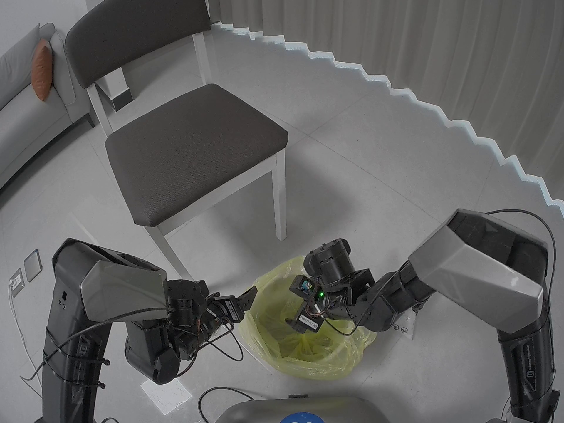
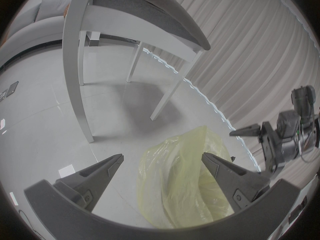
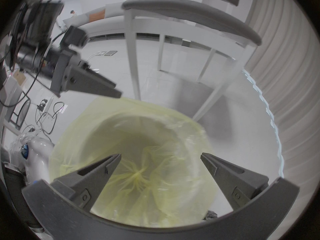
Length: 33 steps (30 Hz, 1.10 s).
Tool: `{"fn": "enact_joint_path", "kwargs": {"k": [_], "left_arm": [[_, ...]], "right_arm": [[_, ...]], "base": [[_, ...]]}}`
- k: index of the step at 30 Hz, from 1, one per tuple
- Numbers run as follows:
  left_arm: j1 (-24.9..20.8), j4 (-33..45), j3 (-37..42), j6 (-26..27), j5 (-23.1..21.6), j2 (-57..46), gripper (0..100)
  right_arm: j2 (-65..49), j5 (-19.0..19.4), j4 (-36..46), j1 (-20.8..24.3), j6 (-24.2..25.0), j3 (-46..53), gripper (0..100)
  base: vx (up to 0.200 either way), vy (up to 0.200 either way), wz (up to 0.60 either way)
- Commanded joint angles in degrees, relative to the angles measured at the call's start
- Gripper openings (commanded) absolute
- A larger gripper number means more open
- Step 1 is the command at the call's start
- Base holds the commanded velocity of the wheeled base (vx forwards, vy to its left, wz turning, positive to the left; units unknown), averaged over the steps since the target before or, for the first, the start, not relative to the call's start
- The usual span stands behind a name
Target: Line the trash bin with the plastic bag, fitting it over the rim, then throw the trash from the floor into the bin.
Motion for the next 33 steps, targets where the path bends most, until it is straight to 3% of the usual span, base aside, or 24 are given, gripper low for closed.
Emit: {"fn": "enact_joint_path", "kwargs": {"k": [1,20,33], "left_arm": [[0.00,-0.93,0.11,0.05,0.08,-0.55,100],[-0.09,-0.93,0.46,0.05,-0.01,-0.55,100],[-1.32,-0.93,1.26,0.49,-0.10,0.50,100]], "right_arm": [[3.30,0.07,-0.07,2.15,-0.05,-0.23,100],[5.06,-0.10,-0.07,11.03,0.21,-0.67,100],[7.08,-2.48,-0.07,10.85,0.48,-3.40,100]], "base": [[0.000,0.000,0.00],[0.000,0.000,0.00],[0.000,0.000,0.00]]}}
